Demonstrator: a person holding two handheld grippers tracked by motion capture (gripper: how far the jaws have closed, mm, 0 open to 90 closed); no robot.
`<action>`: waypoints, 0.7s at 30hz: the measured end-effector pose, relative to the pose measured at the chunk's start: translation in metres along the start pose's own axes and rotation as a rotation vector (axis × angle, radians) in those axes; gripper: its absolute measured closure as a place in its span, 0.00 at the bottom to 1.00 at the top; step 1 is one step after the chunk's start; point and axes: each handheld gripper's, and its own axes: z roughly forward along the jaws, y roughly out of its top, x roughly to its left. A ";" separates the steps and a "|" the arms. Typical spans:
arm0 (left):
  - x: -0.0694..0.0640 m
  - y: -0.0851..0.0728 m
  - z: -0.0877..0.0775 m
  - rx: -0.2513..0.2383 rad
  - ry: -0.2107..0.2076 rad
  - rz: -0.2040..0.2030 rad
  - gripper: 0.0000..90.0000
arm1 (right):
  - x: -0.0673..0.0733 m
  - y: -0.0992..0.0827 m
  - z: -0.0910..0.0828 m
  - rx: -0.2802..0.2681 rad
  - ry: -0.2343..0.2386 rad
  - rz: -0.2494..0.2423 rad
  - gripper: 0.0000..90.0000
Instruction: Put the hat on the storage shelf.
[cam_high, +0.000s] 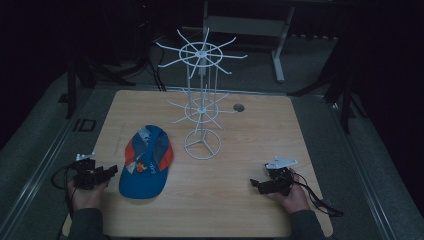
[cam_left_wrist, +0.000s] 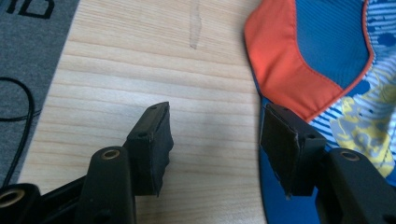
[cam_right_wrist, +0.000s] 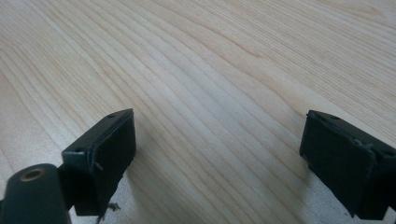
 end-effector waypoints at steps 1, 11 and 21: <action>0.001 0.001 0.000 -0.004 0.004 -0.005 0.48 | 0.000 0.000 0.000 0.000 0.000 0.000 0.12; 0.000 0.019 -0.003 -0.033 -0.027 -0.023 0.48 | 0.001 0.000 0.000 0.001 -0.005 0.007 0.12; -0.016 0.042 -0.007 -0.066 -0.044 -0.007 0.47 | 0.001 0.000 0.000 0.000 -0.006 0.009 0.12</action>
